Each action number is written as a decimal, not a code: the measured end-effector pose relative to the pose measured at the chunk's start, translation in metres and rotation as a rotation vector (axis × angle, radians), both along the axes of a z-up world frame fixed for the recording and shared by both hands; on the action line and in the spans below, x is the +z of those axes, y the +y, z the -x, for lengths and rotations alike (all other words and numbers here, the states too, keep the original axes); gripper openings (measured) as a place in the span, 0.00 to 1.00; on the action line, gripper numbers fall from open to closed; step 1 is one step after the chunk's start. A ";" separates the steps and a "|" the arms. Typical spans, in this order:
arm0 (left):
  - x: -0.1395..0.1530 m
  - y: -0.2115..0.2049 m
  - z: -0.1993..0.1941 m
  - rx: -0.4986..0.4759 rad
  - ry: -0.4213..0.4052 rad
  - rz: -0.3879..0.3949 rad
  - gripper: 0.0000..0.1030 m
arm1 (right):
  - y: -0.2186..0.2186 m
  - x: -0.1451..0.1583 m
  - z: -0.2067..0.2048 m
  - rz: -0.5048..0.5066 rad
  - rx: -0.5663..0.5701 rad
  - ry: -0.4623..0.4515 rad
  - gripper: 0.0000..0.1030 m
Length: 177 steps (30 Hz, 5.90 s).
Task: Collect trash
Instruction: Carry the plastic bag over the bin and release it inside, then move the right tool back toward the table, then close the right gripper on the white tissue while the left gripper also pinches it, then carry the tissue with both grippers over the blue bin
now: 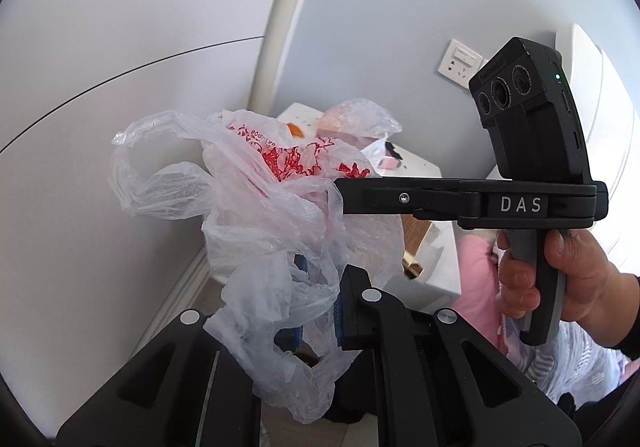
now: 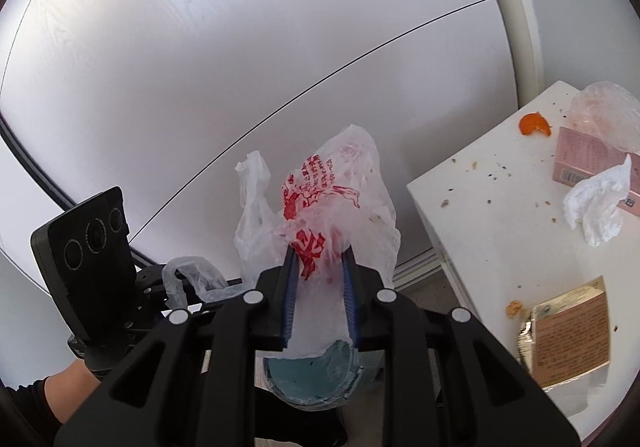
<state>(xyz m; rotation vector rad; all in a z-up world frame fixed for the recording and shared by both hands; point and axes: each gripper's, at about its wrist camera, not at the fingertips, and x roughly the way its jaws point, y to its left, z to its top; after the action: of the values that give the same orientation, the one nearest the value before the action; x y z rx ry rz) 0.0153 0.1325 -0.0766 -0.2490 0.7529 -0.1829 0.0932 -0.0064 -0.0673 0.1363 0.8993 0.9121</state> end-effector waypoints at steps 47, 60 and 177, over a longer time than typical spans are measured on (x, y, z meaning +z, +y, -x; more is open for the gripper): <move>-0.257 0.108 0.167 0.337 0.589 0.228 0.09 | 0.188 -0.304 0.075 0.425 0.314 0.447 0.21; -0.280 0.116 0.157 0.331 0.627 0.231 0.23 | 0.192 -0.321 0.066 0.473 0.298 0.461 0.21; -0.074 -0.107 -0.246 -0.372 0.057 -0.124 0.02 | -0.181 -0.062 -0.156 0.125 -0.056 -0.053 0.14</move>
<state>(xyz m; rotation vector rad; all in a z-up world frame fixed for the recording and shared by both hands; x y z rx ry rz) 0.2616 0.0255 -0.1503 0.0066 0.8605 -0.4811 0.2492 -0.1877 -0.1295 0.0293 0.8963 0.8021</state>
